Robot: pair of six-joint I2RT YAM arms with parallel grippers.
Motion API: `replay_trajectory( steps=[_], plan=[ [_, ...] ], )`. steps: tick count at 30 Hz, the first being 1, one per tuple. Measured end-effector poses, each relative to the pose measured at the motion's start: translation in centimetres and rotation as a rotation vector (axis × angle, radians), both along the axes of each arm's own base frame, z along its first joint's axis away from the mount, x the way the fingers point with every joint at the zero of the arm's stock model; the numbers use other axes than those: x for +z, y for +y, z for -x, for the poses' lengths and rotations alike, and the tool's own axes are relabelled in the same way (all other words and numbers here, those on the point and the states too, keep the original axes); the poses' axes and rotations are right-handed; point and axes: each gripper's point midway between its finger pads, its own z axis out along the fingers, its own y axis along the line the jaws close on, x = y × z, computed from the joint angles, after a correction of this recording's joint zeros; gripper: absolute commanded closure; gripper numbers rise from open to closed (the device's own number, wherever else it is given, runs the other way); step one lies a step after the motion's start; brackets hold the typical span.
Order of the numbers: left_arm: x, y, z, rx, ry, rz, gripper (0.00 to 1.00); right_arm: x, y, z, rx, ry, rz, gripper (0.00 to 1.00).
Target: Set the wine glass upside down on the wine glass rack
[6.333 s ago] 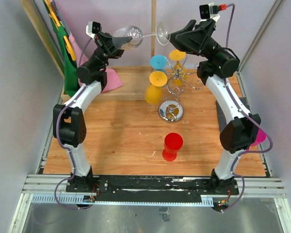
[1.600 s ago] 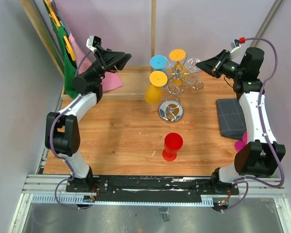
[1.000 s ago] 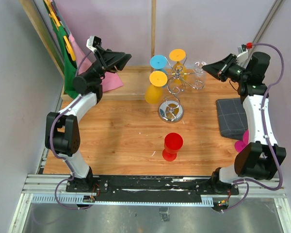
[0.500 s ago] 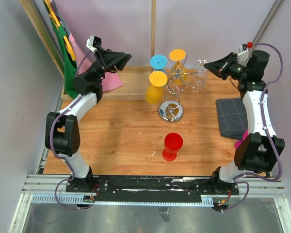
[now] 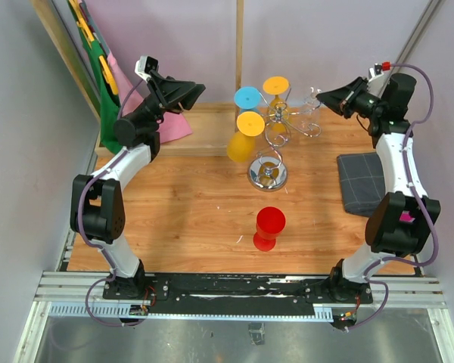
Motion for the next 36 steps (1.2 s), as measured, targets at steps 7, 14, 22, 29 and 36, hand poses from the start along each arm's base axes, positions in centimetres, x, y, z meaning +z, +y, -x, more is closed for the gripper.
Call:
replay_trajectory(
  steps=[7,14,22,29,36],
  plan=[
    [0.0,0.0,0.0,0.0,0.0,0.0,0.57,0.3,0.2,-1.0,0.007,-0.011,-0.016,0.8],
    [0.0,0.0,0.0,0.0,0.0,-0.001,0.57,0.8,0.3,-1.0,0.01,-0.034,-0.008,0.61],
    [0.0,0.0,0.0,-0.001,0.0,-0.001,0.57,1.0,0.2,-1.1,0.006,-0.054,0.02,0.6],
    [-0.1,-0.1,0.0,-0.003,0.001,-0.005,0.57,0.8,0.1,-1.2,0.002,-0.06,0.039,0.57],
    [-0.4,-0.2,0.2,-0.011,-0.002,-0.021,0.55,0.3,-0.8,-1.3,-0.017,-0.057,0.061,0.54]
  ],
)
